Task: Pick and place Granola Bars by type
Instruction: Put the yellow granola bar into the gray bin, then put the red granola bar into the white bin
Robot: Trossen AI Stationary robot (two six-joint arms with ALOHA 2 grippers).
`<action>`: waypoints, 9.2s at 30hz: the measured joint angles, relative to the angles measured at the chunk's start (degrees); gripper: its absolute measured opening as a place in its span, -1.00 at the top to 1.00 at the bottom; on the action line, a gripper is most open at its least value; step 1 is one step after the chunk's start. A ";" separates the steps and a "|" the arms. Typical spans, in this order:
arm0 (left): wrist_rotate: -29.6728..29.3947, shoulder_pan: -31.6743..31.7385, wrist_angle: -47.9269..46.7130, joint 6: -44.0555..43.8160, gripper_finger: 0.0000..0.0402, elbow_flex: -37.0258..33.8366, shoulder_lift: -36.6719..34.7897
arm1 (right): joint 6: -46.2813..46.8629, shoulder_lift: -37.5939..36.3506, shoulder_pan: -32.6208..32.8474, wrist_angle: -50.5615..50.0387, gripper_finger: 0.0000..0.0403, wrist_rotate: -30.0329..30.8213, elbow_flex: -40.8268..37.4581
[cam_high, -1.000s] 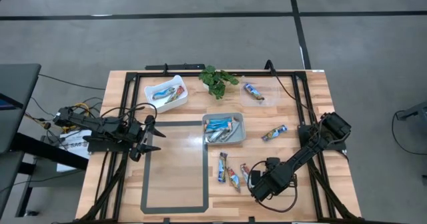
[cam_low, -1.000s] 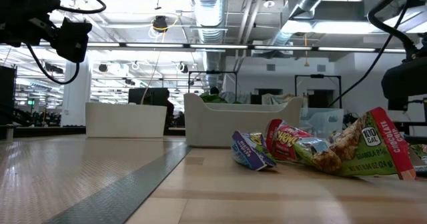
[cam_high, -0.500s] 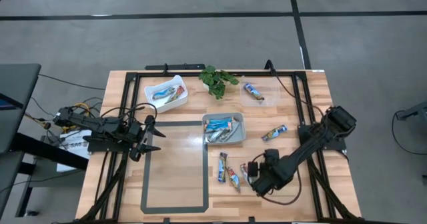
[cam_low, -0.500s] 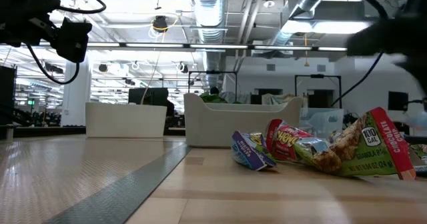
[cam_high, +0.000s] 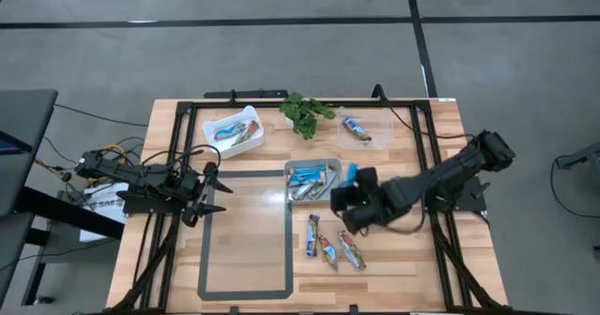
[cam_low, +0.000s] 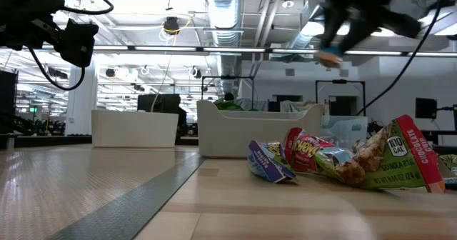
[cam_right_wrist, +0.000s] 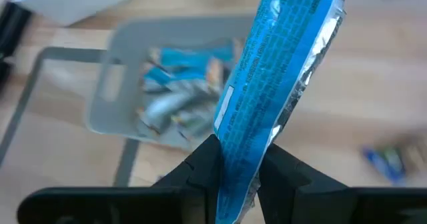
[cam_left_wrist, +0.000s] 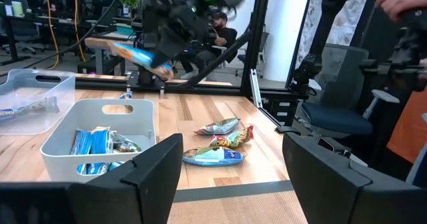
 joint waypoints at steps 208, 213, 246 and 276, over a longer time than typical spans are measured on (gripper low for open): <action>-13.53 1.43 11.91 -49.01 -0.25 14.03 24.91 | -49.51 24.16 -26.38 70.81 0.67 -51.62 23.80; -10.91 2.14 13.46 -44.38 -0.25 17.50 28.38 | -50.65 25.66 -27.22 70.44 0.67 -53.16 26.75; -7.59 6.47 18.96 -39.89 0.55 20.04 35.97 | -52.16 24.93 -27.75 72.21 0.67 -52.71 26.81; -33.16 21.26 2.48 -33.49 0.78 20.06 35.95 | -62.21 24.93 -34.00 46.15 -0.31 -49.86 26.77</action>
